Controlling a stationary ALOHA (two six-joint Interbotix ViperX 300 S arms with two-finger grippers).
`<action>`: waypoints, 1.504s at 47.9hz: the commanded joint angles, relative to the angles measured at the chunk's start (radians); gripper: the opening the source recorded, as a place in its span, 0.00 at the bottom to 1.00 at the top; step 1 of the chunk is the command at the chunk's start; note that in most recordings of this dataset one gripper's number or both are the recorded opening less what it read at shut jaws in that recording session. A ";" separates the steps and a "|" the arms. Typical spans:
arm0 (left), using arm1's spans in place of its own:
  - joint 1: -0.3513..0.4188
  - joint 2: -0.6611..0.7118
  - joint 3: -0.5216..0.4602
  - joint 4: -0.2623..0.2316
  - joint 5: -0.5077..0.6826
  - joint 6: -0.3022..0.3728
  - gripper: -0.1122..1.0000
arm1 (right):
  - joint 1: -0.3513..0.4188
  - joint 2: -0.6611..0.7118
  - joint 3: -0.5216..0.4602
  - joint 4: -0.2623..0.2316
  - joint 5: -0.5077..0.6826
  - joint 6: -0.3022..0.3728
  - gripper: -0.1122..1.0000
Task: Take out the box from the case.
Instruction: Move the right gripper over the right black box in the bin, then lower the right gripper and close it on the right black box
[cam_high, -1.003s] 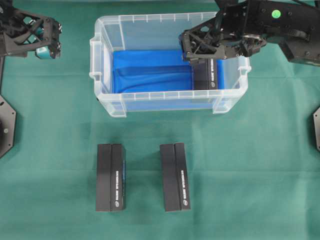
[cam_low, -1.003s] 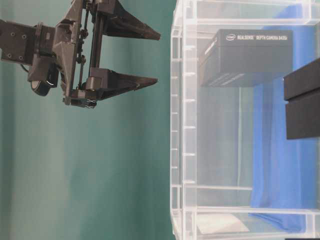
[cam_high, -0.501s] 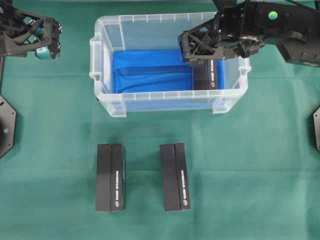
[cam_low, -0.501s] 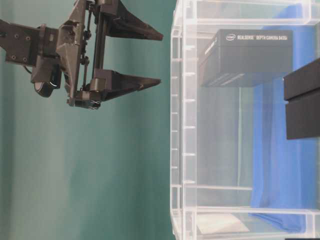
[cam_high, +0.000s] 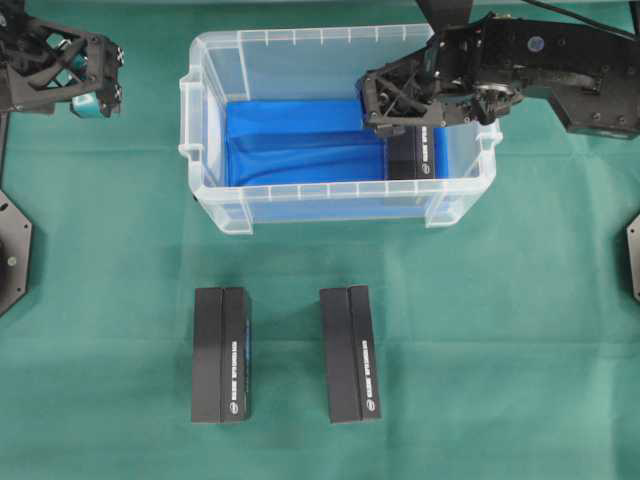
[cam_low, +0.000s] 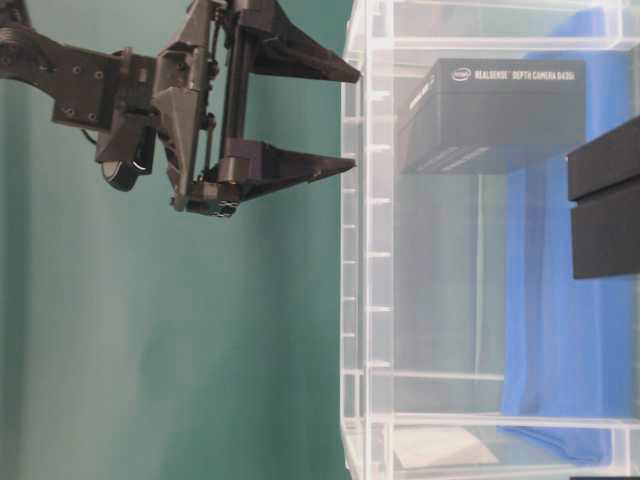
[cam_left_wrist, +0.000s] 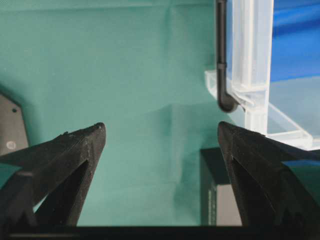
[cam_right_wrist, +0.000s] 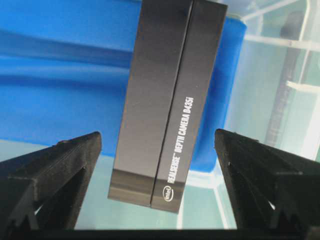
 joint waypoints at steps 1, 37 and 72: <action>-0.002 -0.011 -0.011 0.002 -0.003 0.002 0.93 | -0.005 -0.014 -0.002 -0.005 -0.021 0.003 0.93; -0.002 -0.011 -0.011 0.002 -0.003 0.000 0.93 | -0.040 0.020 0.060 0.000 -0.124 0.003 0.93; -0.002 -0.011 0.000 0.002 -0.003 0.002 0.93 | -0.057 0.061 0.097 0.005 -0.178 0.005 0.92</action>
